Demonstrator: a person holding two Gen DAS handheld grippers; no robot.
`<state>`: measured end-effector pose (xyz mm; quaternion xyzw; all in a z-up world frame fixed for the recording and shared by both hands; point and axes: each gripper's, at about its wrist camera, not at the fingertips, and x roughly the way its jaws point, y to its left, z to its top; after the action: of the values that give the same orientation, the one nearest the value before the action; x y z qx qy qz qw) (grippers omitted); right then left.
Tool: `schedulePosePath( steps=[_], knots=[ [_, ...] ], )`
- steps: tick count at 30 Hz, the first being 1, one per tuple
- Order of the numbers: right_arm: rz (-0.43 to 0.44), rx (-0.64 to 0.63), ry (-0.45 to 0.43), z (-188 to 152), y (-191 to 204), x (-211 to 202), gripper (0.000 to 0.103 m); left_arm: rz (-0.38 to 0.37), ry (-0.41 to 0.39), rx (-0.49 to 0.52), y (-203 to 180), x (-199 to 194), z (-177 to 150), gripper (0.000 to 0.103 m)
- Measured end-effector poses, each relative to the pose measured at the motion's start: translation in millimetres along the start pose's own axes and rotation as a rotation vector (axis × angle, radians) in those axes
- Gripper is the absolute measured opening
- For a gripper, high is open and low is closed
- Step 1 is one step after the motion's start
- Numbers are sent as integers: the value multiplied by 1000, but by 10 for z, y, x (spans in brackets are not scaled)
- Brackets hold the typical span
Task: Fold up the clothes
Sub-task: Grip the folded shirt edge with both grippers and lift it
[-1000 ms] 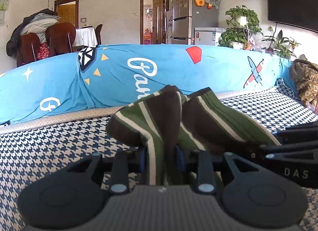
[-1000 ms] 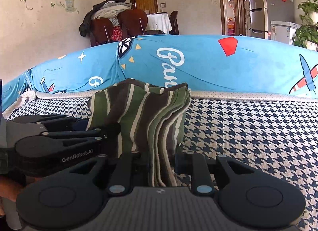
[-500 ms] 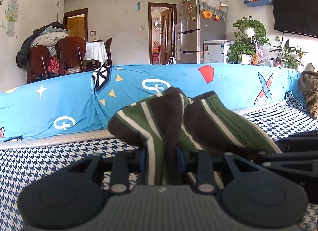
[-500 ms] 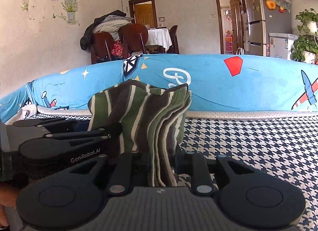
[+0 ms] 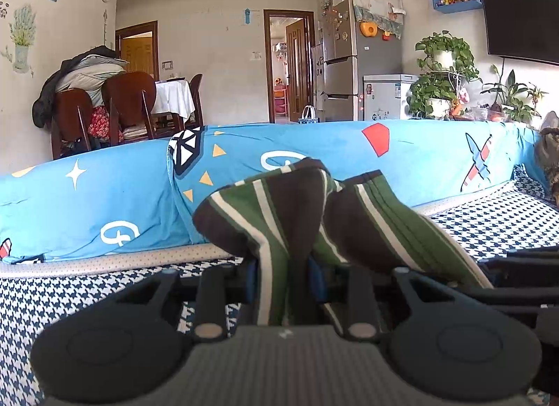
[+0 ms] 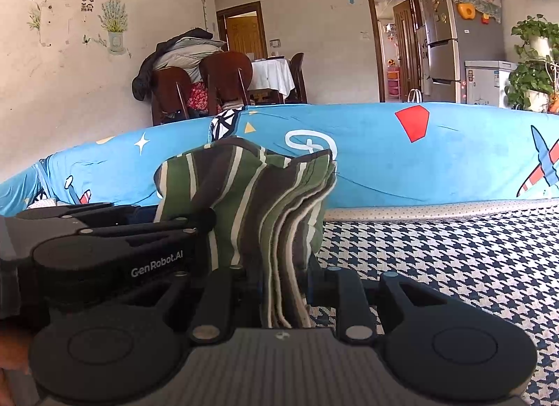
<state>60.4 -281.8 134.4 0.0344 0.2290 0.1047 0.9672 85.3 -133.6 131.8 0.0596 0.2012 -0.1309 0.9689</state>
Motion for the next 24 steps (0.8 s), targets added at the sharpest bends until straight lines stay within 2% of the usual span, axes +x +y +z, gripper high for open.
schedulePosePath(
  steps=[24],
  knots=[
    [-40, 50, 55, -63, -42, 278, 22, 10, 41, 41, -47, 313, -28, 28]
  ],
)
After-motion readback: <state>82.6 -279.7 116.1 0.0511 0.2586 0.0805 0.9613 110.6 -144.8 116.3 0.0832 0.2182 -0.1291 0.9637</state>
